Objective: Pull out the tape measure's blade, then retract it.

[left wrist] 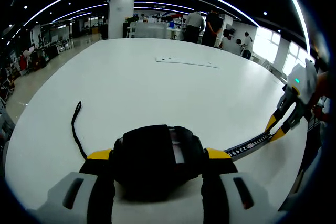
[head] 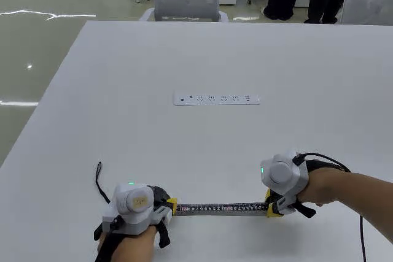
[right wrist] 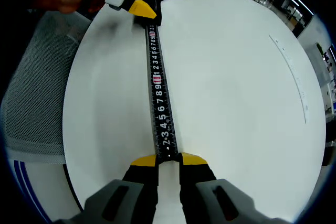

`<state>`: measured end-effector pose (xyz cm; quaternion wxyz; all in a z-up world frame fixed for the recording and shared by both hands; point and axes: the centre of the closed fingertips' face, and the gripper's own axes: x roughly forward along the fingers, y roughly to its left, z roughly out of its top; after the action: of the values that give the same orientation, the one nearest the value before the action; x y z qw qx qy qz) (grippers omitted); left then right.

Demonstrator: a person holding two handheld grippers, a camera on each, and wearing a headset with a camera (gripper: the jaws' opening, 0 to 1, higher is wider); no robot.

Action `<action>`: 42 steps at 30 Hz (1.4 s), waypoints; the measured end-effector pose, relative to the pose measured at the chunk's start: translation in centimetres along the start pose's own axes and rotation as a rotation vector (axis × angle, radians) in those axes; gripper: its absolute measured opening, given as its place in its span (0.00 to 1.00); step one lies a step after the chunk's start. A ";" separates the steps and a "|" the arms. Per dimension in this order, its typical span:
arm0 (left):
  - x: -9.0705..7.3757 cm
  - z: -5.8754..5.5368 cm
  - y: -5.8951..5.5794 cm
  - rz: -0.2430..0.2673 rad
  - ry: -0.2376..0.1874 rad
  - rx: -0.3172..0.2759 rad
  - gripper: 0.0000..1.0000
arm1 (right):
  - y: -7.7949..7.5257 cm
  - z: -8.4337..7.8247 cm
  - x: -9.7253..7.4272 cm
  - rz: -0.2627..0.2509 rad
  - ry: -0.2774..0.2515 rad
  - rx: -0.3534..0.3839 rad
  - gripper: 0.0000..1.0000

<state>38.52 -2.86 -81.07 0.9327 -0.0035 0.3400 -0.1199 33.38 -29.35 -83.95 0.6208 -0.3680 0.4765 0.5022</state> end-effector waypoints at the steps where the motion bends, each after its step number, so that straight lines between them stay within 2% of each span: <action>1: 0.0 0.0 0.0 -0.001 -0.002 0.000 0.64 | 0.0 0.1 0.0 0.000 -0.001 0.006 0.13; 8: 0.0 -0.1 0.0 -0.005 0.001 0.006 0.63 | 0.0 0.1 0.1 -0.003 -0.012 0.014 0.13; 42: 0.0 -0.1 0.1 -0.008 0.013 -0.003 0.63 | 0.1 0.9 0.3 0.014 -0.003 0.007 0.13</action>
<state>38.49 -2.79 -81.11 0.9301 -0.0057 0.3460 -0.1230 33.51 -28.46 -83.98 0.6192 -0.3619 0.4798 0.5054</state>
